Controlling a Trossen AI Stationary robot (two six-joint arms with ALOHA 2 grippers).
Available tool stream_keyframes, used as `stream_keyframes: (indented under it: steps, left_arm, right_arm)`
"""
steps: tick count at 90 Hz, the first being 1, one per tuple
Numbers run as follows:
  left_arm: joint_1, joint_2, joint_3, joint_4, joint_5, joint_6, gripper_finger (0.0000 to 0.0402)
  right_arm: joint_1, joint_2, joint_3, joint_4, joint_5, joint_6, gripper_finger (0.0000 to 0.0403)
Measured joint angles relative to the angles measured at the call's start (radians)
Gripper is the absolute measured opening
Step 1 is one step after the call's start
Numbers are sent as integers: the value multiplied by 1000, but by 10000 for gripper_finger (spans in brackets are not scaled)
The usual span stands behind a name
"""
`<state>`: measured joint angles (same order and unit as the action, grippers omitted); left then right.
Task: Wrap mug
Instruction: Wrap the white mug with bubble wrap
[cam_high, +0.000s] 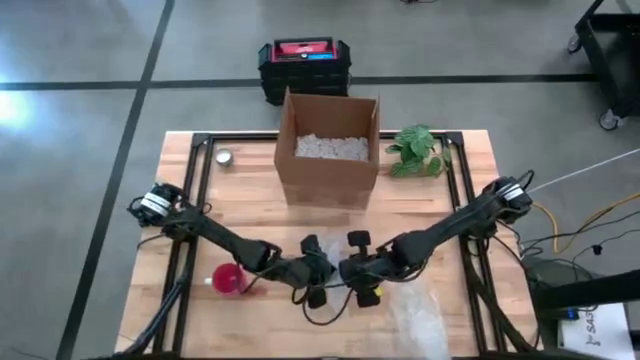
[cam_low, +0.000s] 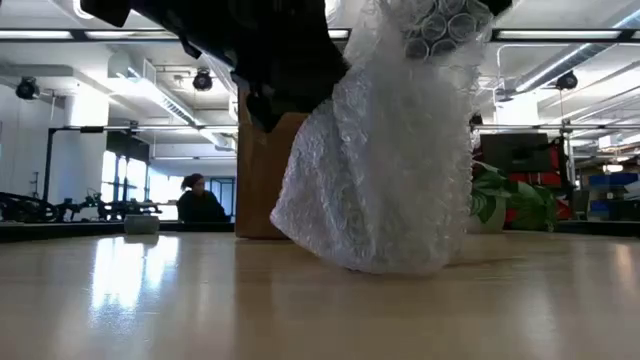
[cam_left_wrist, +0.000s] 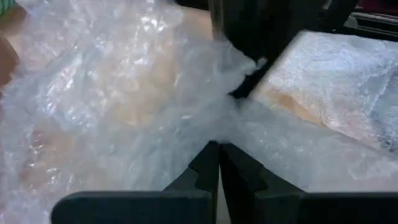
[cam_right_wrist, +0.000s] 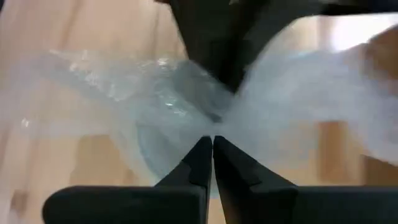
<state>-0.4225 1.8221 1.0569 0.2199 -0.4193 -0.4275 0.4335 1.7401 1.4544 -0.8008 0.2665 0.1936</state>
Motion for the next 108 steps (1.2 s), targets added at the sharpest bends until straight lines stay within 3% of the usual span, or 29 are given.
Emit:
stream_keyframes:
  steps: [16, 25, 38, 50, 62, 92, 108]
  left_arm:
    - [-1, 0, -1, 2, 7, 0, 0]
    - [-1, 0, -2, 10, 9, 8, 0]
    - [-2, 2, -3, 24, 11, 24, 0]
    - [-2, 2, -3, 24, 13, 22, 0]
    - [-2, 2, -3, 24, 13, 19, 0]
    - [-3, -9, -5, 15, 11, 19, 0]
    - [-24, -98, -8, -41, 27, 20, 0]
  right_arm:
    - [-14, -43, 61, -200, 266, 7, 2]
    - [-61, -67, 10, -134, 291, 4, 2]
    - [-121, -67, -91, 121, 263, -97, 2]
    - [-112, -68, -118, 232, 25, -133, 2]
    - [-55, -69, -121, 247, -106, -83, 2]
    - [-33, 70, -146, 270, -91, -47, 2]
    - [-39, 97, -145, 280, -85, -33, 2]
